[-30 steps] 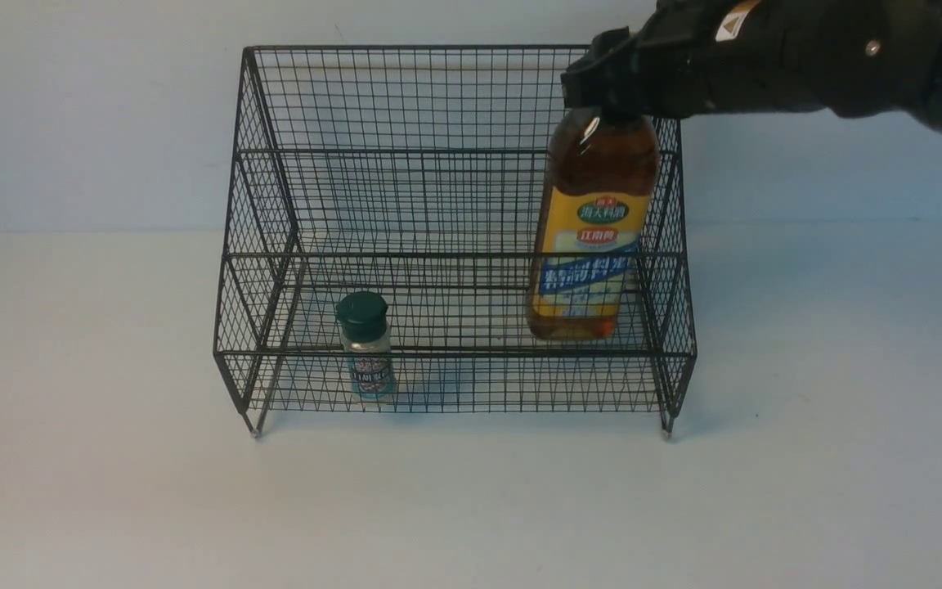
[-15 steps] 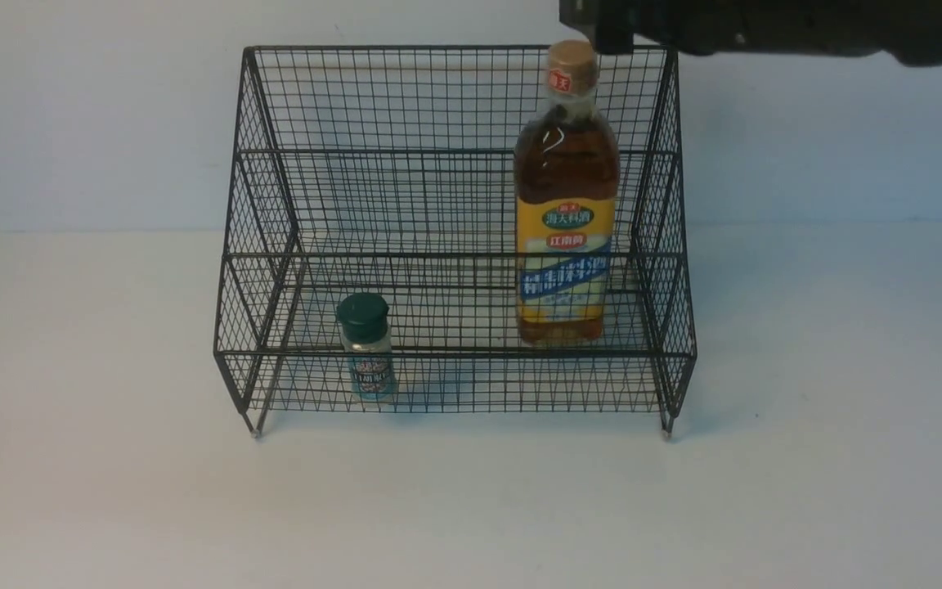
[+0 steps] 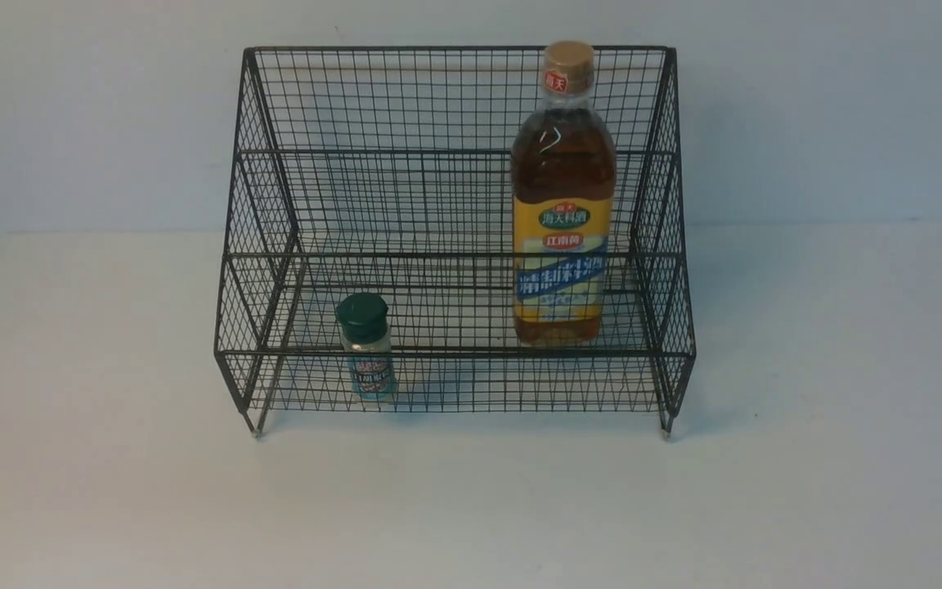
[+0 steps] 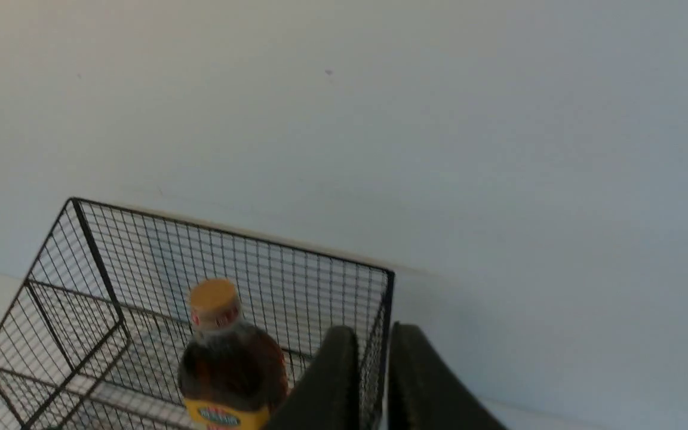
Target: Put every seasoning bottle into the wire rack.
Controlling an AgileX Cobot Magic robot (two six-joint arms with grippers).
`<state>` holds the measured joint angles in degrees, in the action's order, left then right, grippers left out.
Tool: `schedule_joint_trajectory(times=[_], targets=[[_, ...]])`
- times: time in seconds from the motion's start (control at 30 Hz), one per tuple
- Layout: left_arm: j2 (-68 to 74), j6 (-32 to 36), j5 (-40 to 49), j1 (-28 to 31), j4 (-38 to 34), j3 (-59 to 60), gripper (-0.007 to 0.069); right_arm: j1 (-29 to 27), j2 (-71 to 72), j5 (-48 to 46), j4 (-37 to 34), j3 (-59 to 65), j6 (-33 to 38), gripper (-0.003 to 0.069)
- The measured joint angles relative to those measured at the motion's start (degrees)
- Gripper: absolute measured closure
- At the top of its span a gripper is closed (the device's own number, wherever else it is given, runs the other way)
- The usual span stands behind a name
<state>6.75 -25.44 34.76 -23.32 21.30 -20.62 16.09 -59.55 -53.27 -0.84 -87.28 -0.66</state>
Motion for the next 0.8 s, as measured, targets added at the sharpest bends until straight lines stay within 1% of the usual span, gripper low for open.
schedule_joint_trajectory(times=[0.03, 0.1, 0.2, 0.23, 0.27, 0.4, 0.43, 0.47, 0.57, 0.6, 0.63, 0.73, 0.8], targets=[[0.0, -0.1, 0.0, 0.0, 0.0, 0.0, 0.0629, -0.3, 3.3, -1.8, 1.4, 2.3, -1.8, 0.0645], [0.0, -0.2, 0.0, 0.0, 0.0, 0.0, 0.0629, -0.3, 8.4, -1.8, 3.2, 7.7, -3.9, 0.0664], [0.0, -0.5, 0.0, 0.0, 0.0, 0.0, 0.0629, -0.3, 16.9, 2.8, 5.3, 18.9, -7.7, 0.0671], [0.0, -0.5, 0.0, 0.0, 0.0, 0.0, 0.0629, -0.3, 18.1, 3.3, 5.5, 20.6, -8.3, 0.0671], [0.0, -0.5, 0.0, 0.0, 0.0, 0.0, 0.0629, -0.3, 22.4, 7.6, 5.9, 26.7, -10.8, 0.0673], [0.0, -0.5, 0.0, 0.0, 0.0, 0.0, 0.0629, -0.3, 34.0, 19.6, 6.2, 43.2, -14.8, 0.0672], [0.0, -0.5, 0.1, 0.0, 0.0, 0.0, 0.0629, -0.3, 37.6, 24.3, 6.3, 48.0, -15.6, 0.0672], [0.0, -0.5, 0.1, 0.0, 0.0, 0.0, 0.0629, -0.3, 38.2, 25.0, 6.3, 48.8, -15.5, 0.0672], [0.0, -0.5, 0.1, 0.0, 0.0, 0.0, 0.0629, -0.3, 48.2, 34.2, 6.4, 60.0, -16.0, 0.0672], [0.0, -0.5, 0.2, 0.0, 0.0, 0.0, 0.0629, -0.3, 50.9, 36.9, 6.4, 62.5, -16.0, 0.0673], [0.0, -0.5, 0.2, 0.0, 0.0, 0.0, 0.0629, -0.3, 52.0, 37.3, 6.4, 63.4, -16.0, 0.0673], [0.0, -0.5, 0.6, 0.0, 0.0, 0.0, 0.0629, -0.3, 59.4, 42.8, 6.4, 68.8, -16.1, 0.0673], [0.0, -0.5, 0.7, 0.0, 0.0, 0.0, 0.0629, -0.3, 60.0, 43.3, 6.4, 69.5, -16.1, 0.0673]])
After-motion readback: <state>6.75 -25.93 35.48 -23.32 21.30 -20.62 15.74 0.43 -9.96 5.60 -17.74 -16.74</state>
